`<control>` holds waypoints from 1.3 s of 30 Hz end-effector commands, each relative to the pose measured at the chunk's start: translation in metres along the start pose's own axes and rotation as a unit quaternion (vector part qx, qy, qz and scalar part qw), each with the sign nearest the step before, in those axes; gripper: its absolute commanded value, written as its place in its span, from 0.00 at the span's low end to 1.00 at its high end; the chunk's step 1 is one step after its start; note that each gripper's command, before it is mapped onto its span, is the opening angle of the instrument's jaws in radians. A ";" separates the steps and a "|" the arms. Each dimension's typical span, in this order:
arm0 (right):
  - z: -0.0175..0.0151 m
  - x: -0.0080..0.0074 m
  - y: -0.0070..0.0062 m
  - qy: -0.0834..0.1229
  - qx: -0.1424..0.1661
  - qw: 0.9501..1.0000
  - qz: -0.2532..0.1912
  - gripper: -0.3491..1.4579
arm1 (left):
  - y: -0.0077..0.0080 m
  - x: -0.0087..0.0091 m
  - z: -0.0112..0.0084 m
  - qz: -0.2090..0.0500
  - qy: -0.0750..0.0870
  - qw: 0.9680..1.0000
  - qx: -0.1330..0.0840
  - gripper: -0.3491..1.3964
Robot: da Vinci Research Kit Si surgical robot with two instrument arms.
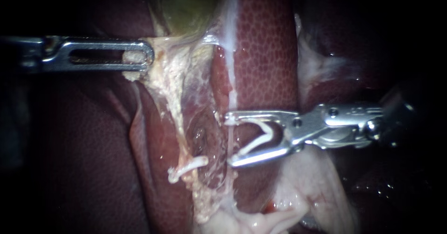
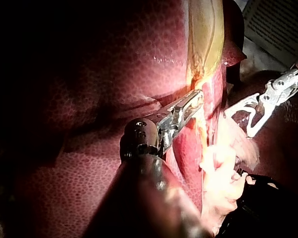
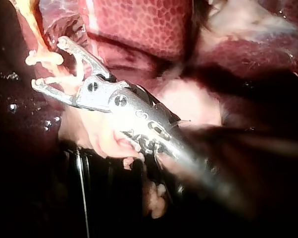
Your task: Clipping second clip left tube
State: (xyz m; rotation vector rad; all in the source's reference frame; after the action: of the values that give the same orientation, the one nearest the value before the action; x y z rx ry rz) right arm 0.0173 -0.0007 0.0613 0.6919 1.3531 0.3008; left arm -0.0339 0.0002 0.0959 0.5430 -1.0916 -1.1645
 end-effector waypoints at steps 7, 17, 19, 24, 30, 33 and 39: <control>0.0037 -0.0021 0.0012 -0.001 0.004 1.000 0.009 0.52 | -0.0002 0.0000 0.0000 0.000 0.000 1.000 -0.001 0.00; 0.0058 -0.0027 0.0020 -0.001 0.006 1.000 0.012 0.52 | -0.0003 0.0001 0.0001 0.000 -0.001 1.000 -0.001 0.00; 0.0060 -0.0027 0.0020 -0.001 0.008 1.000 0.015 0.52 | -0.0003 0.0001 0.0001 0.000 -0.001 1.000 -0.001 0.00; 0.0065 -0.0030 0.0020 -0.001 0.020 1.000 0.024 0.52 | -0.0003 0.0001 0.0002 0.000 -0.001 1.000 -0.001 0.00; 0.0070 -0.0032 0.0017 -0.002 0.047 0.998 0.039 0.52 | -0.0004 0.0001 0.0002 0.000 -0.001 1.000 -0.002 0.00; 0.0073 -0.0033 0.0016 -0.002 0.059 0.997 0.048 0.52 | -0.0004 0.0001 0.0002 0.000 -0.001 1.000 -0.002 0.00; 0.0085 -0.0035 0.0019 -0.004 0.070 0.996 0.056 0.52 | -0.0005 0.0001 0.0004 0.000 -0.001 1.000 -0.002 0.00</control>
State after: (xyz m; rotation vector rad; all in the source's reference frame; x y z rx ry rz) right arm 0.0254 -0.0036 0.0658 0.8879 1.3399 0.2931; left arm -0.0344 0.0000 0.0956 0.5387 -1.0915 -1.1680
